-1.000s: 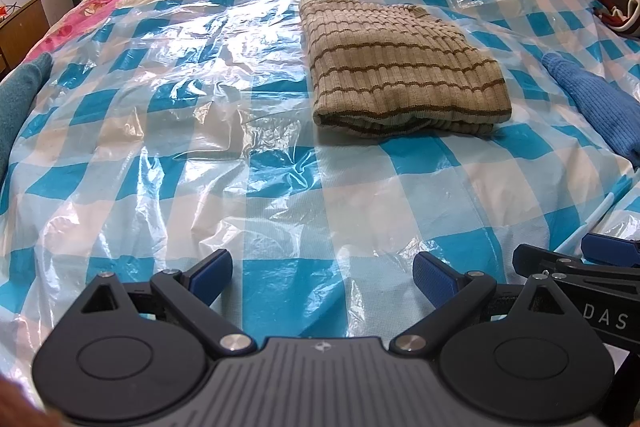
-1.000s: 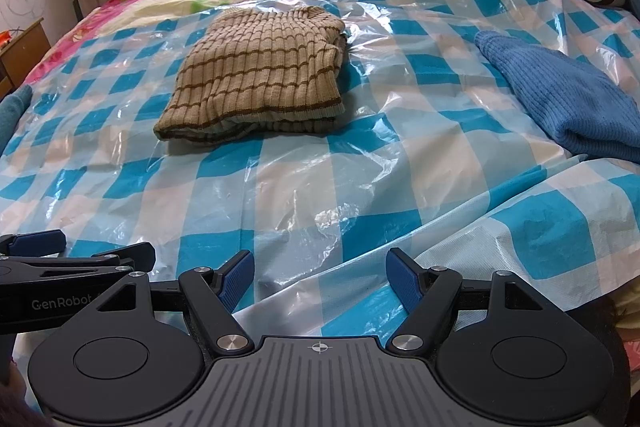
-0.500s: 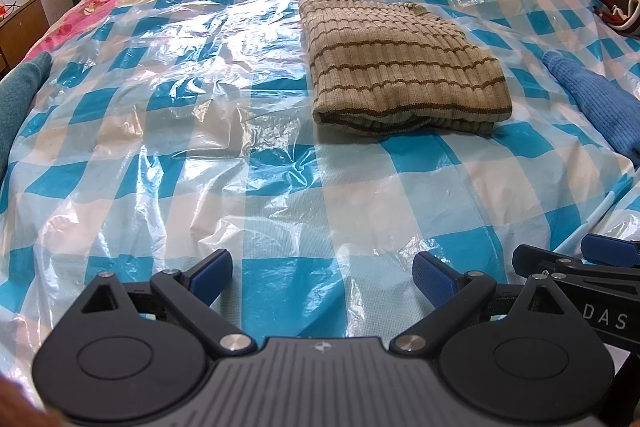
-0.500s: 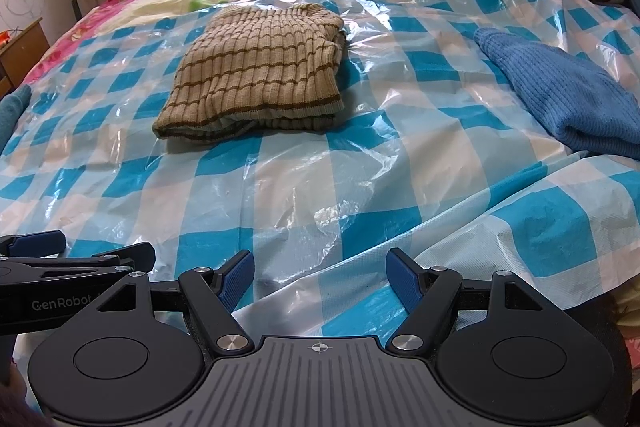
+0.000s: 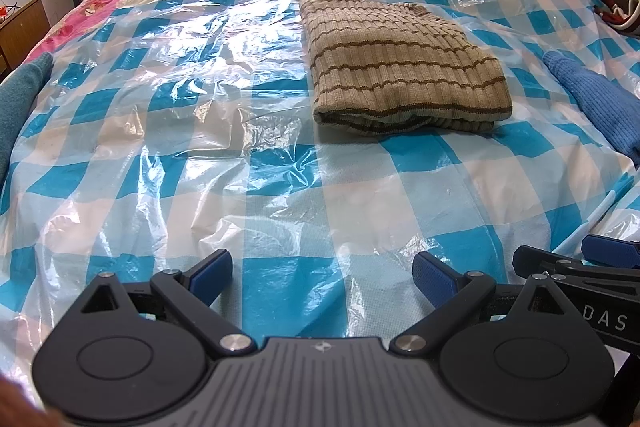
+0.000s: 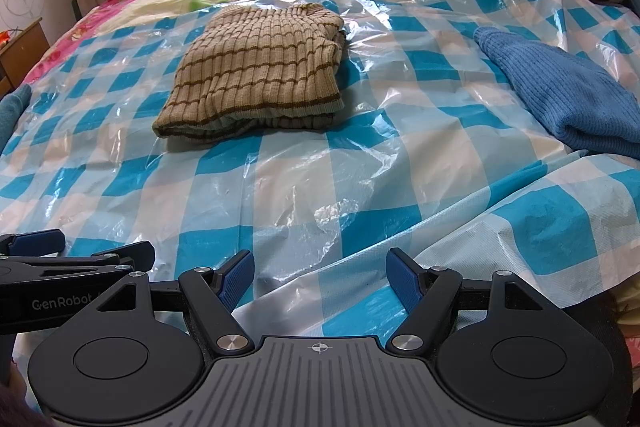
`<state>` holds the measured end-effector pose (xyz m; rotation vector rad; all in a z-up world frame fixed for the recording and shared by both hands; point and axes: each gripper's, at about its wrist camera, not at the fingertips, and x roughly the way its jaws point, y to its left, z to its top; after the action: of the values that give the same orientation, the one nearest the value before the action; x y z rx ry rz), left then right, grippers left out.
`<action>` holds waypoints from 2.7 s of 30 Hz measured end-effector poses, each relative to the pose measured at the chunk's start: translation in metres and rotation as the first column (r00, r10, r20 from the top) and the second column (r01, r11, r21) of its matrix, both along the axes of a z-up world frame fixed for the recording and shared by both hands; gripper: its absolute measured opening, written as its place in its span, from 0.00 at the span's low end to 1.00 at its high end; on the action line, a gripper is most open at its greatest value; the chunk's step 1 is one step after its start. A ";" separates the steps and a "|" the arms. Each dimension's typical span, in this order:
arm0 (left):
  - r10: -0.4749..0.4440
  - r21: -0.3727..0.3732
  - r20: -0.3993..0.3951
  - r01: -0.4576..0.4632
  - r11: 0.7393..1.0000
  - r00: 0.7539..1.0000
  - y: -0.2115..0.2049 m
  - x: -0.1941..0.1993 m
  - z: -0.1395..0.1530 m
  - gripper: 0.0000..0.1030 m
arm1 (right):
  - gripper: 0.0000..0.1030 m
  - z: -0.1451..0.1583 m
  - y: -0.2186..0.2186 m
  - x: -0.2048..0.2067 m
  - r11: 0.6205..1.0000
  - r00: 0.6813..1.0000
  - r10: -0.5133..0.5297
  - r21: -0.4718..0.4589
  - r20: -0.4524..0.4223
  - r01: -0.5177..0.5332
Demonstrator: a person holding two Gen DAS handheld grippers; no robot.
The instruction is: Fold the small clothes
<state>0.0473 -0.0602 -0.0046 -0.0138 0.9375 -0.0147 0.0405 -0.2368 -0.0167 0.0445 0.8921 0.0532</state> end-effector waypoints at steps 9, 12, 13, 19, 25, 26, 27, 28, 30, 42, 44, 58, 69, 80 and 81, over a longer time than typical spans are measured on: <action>0.000 0.000 0.000 0.000 1.000 1.000 0.000 0.000 0.000 0.98 | 0.72 0.000 0.000 0.000 1.000 1.000 0.000 0.000 0.000 0.000; 0.000 0.001 0.000 0.000 1.000 1.000 0.000 0.000 0.000 0.98 | 0.72 0.000 0.000 0.000 1.000 1.000 0.000 -0.001 0.000 0.000; 0.000 0.001 0.000 0.000 1.000 1.000 0.000 0.000 0.000 0.98 | 0.72 -0.001 0.000 -0.001 1.000 1.000 0.001 -0.001 0.000 -0.001; 0.000 0.001 -0.001 0.000 1.000 1.000 0.000 0.000 0.000 0.98 | 0.72 -0.001 0.000 -0.001 1.000 1.000 0.000 -0.001 0.000 0.000; 0.000 0.001 -0.001 0.000 1.000 1.000 0.000 0.000 0.000 0.98 | 0.72 0.000 0.000 0.000 1.000 1.000 0.000 0.000 -0.001 0.000; -0.001 0.001 -0.001 0.001 1.000 1.000 0.000 0.000 0.000 0.98 | 0.72 -0.001 0.000 -0.001 1.000 1.000 0.000 0.000 -0.001 0.000; 0.000 0.001 0.000 0.000 1.000 1.000 0.000 0.000 0.000 0.98 | 0.72 0.000 0.000 0.000 1.000 1.000 0.000 0.000 -0.001 0.000; -0.001 0.002 -0.001 0.001 1.000 1.000 0.000 0.000 0.000 0.98 | 0.72 0.000 0.000 0.000 1.000 1.000 0.000 0.000 -0.001 0.000; 0.000 0.001 0.000 0.000 1.000 1.000 0.000 0.000 0.000 0.98 | 0.72 0.000 0.000 0.000 1.000 1.000 0.000 0.000 -0.001 0.000; 0.000 0.004 0.001 0.000 1.000 1.000 0.000 0.000 0.000 0.98 | 0.72 -0.001 -0.001 -0.001 1.000 1.000 0.001 0.000 -0.002 -0.001; 0.000 0.005 0.001 0.000 1.000 1.000 0.000 -0.001 -0.001 0.98 | 0.72 -0.001 0.000 0.000 1.000 1.000 0.001 0.000 -0.002 -0.001; 0.000 0.016 0.007 0.000 1.000 1.000 0.000 -0.001 0.001 0.98 | 0.72 -0.001 0.000 -0.001 1.000 1.000 0.001 0.000 -0.003 -0.001; -0.006 0.036 0.018 0.005 0.999 1.000 -0.003 -0.002 0.002 0.98 | 0.72 -0.001 0.000 -0.001 1.000 1.000 0.001 0.000 -0.004 -0.001; -0.007 0.046 0.029 0.005 0.999 1.000 -0.004 -0.003 0.003 0.98 | 0.72 -0.002 0.000 -0.001 1.000 1.000 0.001 0.000 -0.005 -0.001; -0.007 0.046 0.029 0.005 0.999 1.000 -0.004 -0.003 0.003 0.98 | 0.72 -0.002 0.000 -0.001 1.000 1.000 0.001 0.000 -0.004 -0.001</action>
<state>0.0447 -0.0638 -0.0015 0.0319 0.9086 0.0012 0.0395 -0.2366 -0.0184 0.0445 0.8965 0.0540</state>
